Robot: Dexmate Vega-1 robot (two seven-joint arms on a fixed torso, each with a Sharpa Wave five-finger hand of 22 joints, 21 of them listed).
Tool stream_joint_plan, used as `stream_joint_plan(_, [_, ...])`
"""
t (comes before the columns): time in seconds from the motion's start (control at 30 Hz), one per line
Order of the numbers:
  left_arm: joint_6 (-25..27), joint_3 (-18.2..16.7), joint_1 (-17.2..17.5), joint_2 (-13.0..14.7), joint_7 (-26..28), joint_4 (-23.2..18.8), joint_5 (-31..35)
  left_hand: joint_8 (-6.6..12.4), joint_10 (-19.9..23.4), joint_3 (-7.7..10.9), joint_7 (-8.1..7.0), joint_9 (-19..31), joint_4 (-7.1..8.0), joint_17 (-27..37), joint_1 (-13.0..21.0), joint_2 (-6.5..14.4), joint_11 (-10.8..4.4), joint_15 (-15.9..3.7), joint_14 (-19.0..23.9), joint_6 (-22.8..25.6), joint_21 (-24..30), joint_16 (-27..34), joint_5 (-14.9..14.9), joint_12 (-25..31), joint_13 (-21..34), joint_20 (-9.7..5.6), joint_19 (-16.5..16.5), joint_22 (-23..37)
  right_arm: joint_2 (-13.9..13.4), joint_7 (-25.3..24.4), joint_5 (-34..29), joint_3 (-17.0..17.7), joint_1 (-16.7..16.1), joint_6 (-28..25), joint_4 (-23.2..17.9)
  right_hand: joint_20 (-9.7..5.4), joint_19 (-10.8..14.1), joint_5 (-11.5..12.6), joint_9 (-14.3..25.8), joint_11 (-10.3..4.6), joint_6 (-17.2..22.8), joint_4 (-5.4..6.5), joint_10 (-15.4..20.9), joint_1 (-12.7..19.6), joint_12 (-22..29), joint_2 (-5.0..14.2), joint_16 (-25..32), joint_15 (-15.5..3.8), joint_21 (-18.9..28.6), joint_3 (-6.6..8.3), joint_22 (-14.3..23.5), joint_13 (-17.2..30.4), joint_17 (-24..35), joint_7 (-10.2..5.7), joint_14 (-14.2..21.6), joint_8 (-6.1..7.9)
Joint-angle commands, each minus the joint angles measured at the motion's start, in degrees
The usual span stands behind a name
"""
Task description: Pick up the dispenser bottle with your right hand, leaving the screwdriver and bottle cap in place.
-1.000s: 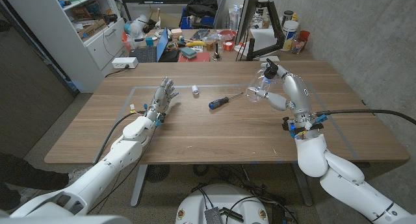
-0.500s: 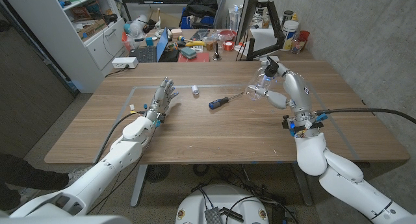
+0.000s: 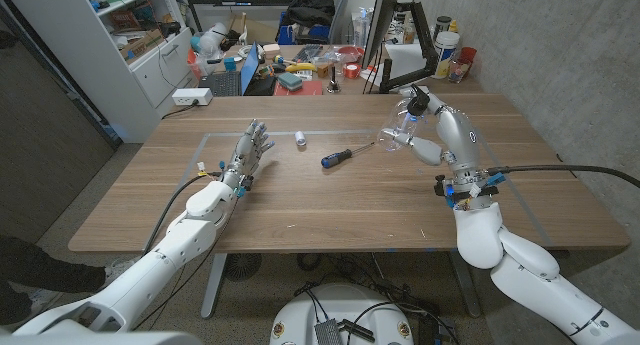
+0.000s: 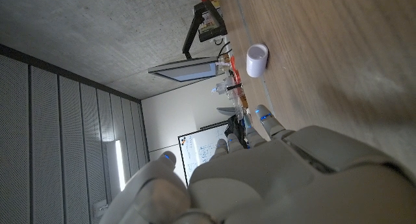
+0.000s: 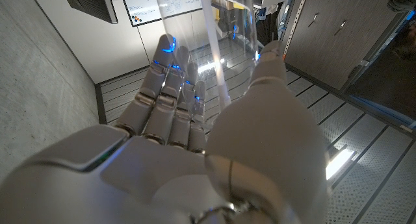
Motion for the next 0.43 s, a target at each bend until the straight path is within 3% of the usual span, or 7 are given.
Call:
stream_joint_plan(0.03, [-0.42,-1.35,3.22,2.39,0.85,-4.51,-0.25,0.40,-10.82,-0.16,0.18,0.24,0.02,0.20,-0.23,6.50,0.33,-3.03,-12.02,-11.80,-0.08,0.06,0.24,0.12,0.30,-4.76,-13.20,0.12,0.22,-0.31,-0.63,-0.16,0.28,0.28,-0.36,-8.31,-0.47,0.21,0.34,-6.50,15.09,2.08,7.13,9.50,0.32,9.24,0.14,-12.01,0.45,6.92,0.04,0.21,0.28,-11.40,6.28,0.47])
stream_joint_plan(0.23, [-0.27,-2.12,5.05,3.94,1.30,-6.45,-0.45,0.39,-10.92,-0.19,0.12,0.24,0.02,0.20,-0.23,6.51,0.25,-2.95,-12.04,-11.82,-0.09,0.05,0.26,0.08,0.30,-4.76,-13.22,0.12,0.63,-0.67,-1.13,-0.64,-0.33,0.04,-0.76,-8.28,-0.59,0.28,0.42,-6.59,15.14,2.04,7.29,9.57,0.39,9.13,0.11,-12.05,0.76,6.85,-0.03,0.33,0.40,-11.44,6.38,0.62])
stream_joint_plan(0.43, [-0.90,-2.18,4.51,4.14,0.84,-6.32,-0.14,0.40,-10.79,-0.22,0.13,0.24,0.02,0.20,-0.22,6.54,0.01,-2.93,-12.03,-11.78,-0.09,0.06,0.29,0.13,0.29,-4.79,-13.19,0.12,0.57,-2.13,-2.02,-0.17,-1.45,0.17,-0.88,-8.26,-0.75,0.34,0.43,-6.66,15.02,2.03,7.12,9.59,0.33,9.02,0.01,-12.00,1.06,6.75,-0.10,0.45,0.50,-11.47,6.35,0.66])
